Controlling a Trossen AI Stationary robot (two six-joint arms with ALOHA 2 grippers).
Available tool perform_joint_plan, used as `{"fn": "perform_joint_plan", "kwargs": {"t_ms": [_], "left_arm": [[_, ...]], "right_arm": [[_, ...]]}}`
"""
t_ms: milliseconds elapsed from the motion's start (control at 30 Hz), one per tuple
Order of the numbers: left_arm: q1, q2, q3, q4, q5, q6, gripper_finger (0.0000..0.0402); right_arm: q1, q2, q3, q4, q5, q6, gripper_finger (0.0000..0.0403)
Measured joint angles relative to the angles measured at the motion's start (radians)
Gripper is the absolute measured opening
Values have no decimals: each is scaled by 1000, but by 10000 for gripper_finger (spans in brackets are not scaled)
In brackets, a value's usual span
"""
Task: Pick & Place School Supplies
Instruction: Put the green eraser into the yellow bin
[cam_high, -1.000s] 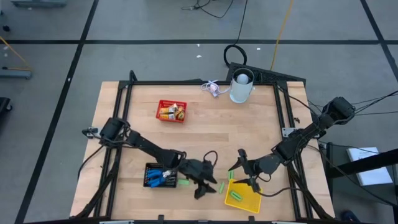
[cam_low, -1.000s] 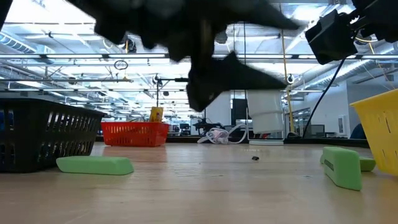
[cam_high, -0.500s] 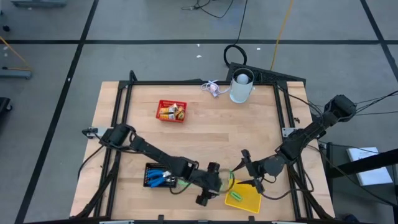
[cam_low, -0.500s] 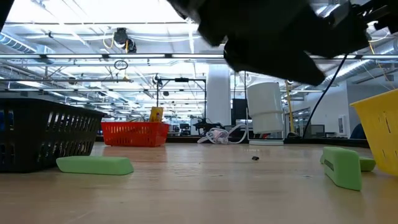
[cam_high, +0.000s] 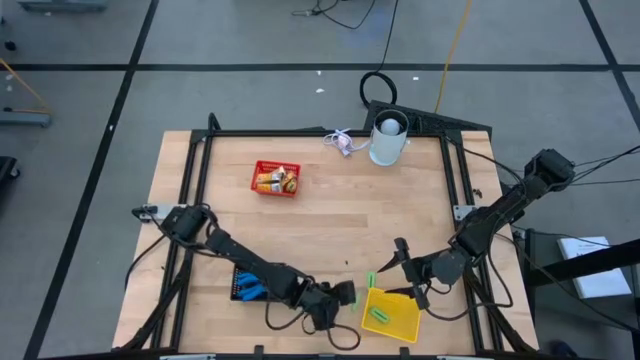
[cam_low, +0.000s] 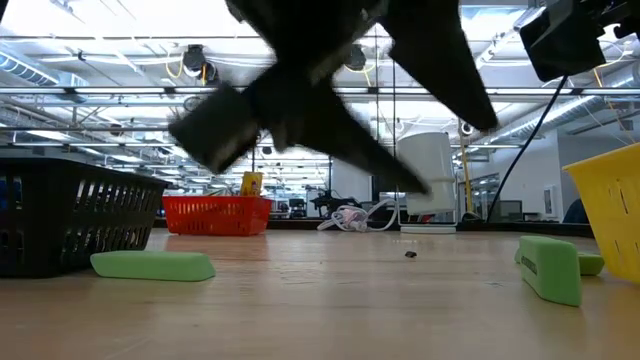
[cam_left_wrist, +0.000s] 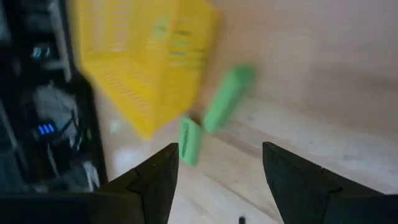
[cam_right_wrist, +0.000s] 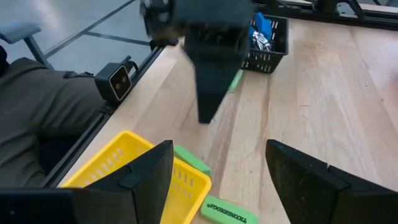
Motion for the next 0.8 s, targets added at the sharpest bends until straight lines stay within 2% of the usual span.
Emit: {"fn": "perform_joint_plan", "kwargs": {"t_ms": [133,233,433,533,800], "left_arm": [[5,46,0,12,18,180,232],[7,81,0,51,16,229,232],[23,84,6,117,20,273,232],[23,85,56,77,32,288,232],[27,92,139,-43,139,281,232]], "right_arm": [[0,0,0,-3,0,9,249],[0,0,0,-6,0,14,249],[0,0,0,-20,0,34,249],[-1,0,0,-28,0,39,249],[-2,0,0,-27,0,54,249]]}}
